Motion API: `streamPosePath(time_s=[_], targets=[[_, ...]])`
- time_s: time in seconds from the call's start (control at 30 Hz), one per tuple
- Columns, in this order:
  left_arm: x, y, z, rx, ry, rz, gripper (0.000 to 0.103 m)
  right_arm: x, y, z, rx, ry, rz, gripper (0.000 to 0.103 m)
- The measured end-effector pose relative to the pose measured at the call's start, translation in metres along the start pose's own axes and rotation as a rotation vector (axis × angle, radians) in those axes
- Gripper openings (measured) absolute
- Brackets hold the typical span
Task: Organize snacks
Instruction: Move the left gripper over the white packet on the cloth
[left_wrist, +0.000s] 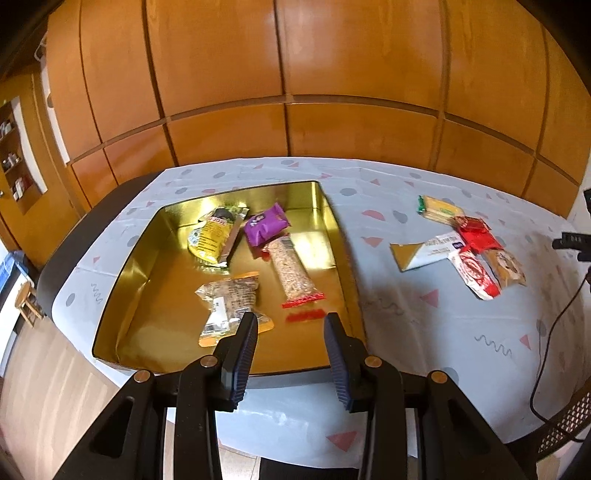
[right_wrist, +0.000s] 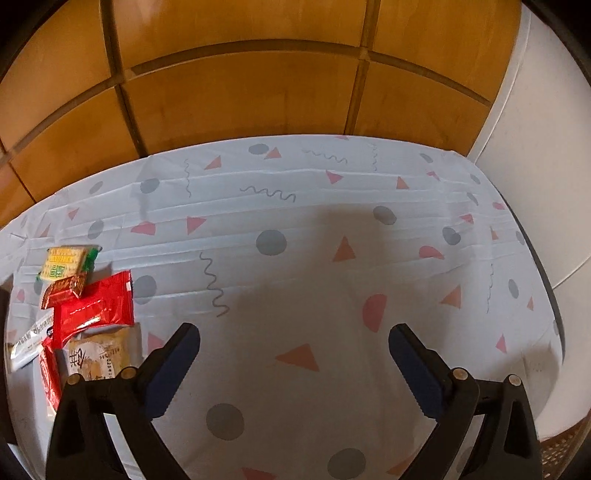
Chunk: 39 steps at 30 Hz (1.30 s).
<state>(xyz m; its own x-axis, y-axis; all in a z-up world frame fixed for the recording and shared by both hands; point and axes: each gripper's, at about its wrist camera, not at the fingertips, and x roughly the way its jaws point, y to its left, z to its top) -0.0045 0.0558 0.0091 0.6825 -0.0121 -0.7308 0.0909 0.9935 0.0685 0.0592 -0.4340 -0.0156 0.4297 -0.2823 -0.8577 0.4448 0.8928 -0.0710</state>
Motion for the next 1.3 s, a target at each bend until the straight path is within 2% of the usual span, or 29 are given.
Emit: streamPosePath(time_s=[0.47, 0.83, 1.1, 1.3], targets=[[0.003, -0.050, -0.013, 0.115, 0.045, -0.061, 0.037, -0.003, -0.012, 0.002, 0.076, -0.023, 0.018, 0.103], [0.018, -0.067, -0.016, 0.145, 0.086, -0.105, 0.037, -0.004, -0.027, 0.003, 0.147, -0.018, 0.010, 0.103], [0.033, -0.091, -0.013, 0.184, 0.117, -0.186, 0.037, -0.010, -0.030, 0.006, 0.167, -0.053, 0.015, 0.103], [0.047, -0.103, -0.008, 0.190, 0.158, -0.235, 0.037, -0.008, -0.037, 0.007, 0.204, -0.039, 0.028, 0.103]])
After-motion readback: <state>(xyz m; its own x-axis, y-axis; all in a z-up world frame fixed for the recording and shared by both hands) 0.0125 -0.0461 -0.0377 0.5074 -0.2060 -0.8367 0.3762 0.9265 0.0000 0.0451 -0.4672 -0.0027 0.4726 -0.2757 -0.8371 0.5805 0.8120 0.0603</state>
